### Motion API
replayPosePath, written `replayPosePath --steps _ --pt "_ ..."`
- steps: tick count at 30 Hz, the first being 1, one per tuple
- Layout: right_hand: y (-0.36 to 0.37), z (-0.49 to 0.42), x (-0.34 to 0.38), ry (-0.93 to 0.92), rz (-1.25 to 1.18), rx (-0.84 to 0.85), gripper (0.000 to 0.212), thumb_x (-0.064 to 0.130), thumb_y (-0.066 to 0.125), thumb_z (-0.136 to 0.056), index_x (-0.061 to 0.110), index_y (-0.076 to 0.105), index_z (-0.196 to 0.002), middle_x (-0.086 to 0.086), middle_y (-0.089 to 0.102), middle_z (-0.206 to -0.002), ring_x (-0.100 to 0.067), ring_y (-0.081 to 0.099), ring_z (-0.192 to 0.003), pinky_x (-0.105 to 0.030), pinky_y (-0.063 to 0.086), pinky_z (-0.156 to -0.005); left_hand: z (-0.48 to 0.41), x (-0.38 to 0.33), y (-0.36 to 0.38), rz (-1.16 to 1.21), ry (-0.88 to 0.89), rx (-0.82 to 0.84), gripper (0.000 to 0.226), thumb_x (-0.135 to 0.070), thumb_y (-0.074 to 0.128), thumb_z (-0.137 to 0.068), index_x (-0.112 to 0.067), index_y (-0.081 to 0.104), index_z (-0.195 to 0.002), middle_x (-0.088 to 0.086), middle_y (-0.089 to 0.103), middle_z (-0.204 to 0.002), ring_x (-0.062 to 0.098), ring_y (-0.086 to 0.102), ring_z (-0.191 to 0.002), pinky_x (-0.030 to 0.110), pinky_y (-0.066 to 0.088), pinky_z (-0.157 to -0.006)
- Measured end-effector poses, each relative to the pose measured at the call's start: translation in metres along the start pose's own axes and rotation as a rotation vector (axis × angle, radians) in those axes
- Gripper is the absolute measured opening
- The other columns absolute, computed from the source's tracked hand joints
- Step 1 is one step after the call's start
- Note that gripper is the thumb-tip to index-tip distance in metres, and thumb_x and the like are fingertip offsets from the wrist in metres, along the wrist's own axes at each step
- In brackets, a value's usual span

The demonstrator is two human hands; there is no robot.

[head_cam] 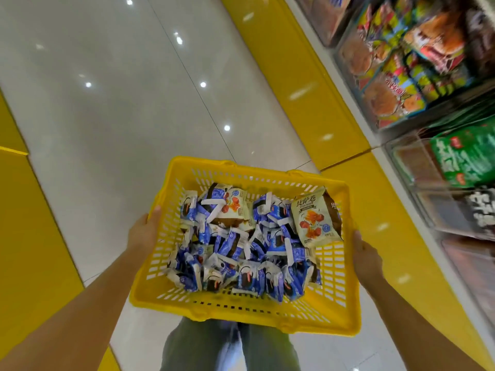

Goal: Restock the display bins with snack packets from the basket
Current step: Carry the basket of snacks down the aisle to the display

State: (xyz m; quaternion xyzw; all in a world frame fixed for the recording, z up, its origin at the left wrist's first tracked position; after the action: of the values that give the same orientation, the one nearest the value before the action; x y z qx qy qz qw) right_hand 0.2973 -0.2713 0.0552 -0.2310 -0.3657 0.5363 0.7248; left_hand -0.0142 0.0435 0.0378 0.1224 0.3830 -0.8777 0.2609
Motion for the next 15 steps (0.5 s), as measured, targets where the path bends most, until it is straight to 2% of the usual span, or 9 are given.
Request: replayPosePath --steps 2,5,7,9,12,14,15 --pt "-0.024 0.022 0.03 -0.062 -0.014 -0.044 0.059 0.048 0.026 -0.098 0.004 0.052 -0.067 -0.023 0.056 -0.08 -0.033 0.051 -0.078 -0.038 0.035 -0.07 0.018 -0.014 -0.032 0.015 0.041 -0.038 0.065 -0.055 0.031 -0.094 -0.004 0.054 -0.125 0.023 0.058 -0.122 0.04 0.053 -0.112 0.047 0.039 -0.095" --pt "-0.058 0.052 0.084 -0.152 -0.038 -0.11 0.054 0.05 0.029 -0.097 0.015 0.039 -0.057 -0.01 0.045 -0.061 -0.029 0.047 -0.067 -0.034 0.031 -0.056 0.039 -0.038 -0.081 0.06 0.088 -0.118 0.063 -0.052 0.032 -0.096 0.0 0.057 -0.119 0.025 0.059 -0.116 0.04 0.053 -0.107 0.042 0.038 -0.085" --pt "-0.079 0.069 0.122 -0.215 -0.04 -0.132 0.055 0.05 0.029 -0.097 0.016 0.038 -0.056 -0.007 0.041 -0.057 -0.027 0.043 -0.063 -0.031 0.025 -0.05 0.051 -0.055 -0.114 0.134 0.091 -0.159 0.062 -0.053 0.033 -0.095 0.0 0.057 -0.119 0.025 0.059 -0.116 0.04 0.053 -0.107 0.043 0.039 -0.086" --pt "-0.1 0.088 0.163 -0.279 -0.035 -0.159 0.056 0.051 0.029 -0.097 0.015 0.036 -0.054 -0.008 0.04 -0.056 -0.027 0.043 -0.061 -0.031 0.025 -0.05 0.062 -0.072 -0.146 0.204 0.092 -0.196 0.06 -0.052 0.033 -0.096 -0.002 0.059 -0.117 0.024 0.059 -0.112 0.039 0.053 -0.104 0.045 0.04 -0.087" --pt "-0.127 0.113 0.223 -0.381 -0.053 -0.217 0.063 0.055 0.028 -0.096 0.009 0.042 -0.055 -0.013 0.042 -0.053 -0.026 0.042 -0.053 -0.031 0.025 -0.049 0.071 -0.101 -0.193 0.254 0.13 -0.266 0.052 -0.049 0.031 -0.097 -0.005 0.056 -0.087 0.018 0.056 -0.088 0.032 0.051 -0.087 0.04 0.036 -0.076" --pt "-0.142 0.125 0.261 -0.457 -0.081 -0.263 0.064 0.055 0.03 -0.095 0.004 0.053 -0.064 -0.015 0.048 -0.056 -0.026 0.042 -0.051 -0.031 0.026 -0.048 0.073 -0.124 -0.222 0.317 0.153 -0.311 0.047 -0.048 0.032 -0.097 -0.01 0.053 -0.082 0.008 0.053 -0.083 0.029 0.049 -0.087 0.039 0.035 -0.078" --pt "-0.149 0.13 0.28 -0.485 -0.092 -0.282 0.061 0.056 0.031 -0.095 0.008 0.051 -0.062 -0.012 0.047 -0.056 -0.024 0.041 -0.05 -0.031 0.025 -0.047 0.072 -0.135 -0.235 0.348 0.167 -0.333 0.048 -0.049 0.032 -0.097 -0.01 0.058 -0.085 0.008 0.055 -0.085 0.029 0.05 -0.09 0.04 0.038 -0.081"
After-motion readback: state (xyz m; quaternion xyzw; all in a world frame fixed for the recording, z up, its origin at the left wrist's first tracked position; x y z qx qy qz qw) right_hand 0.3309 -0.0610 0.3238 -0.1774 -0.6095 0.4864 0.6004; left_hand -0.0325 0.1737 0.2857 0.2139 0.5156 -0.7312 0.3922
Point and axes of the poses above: each hand's wrist, its own z-axis away from the middle knuckle, its own y-axis out of the palm, x = y × z, the point moved 1 cm from there along -z, towards the middle knuckle
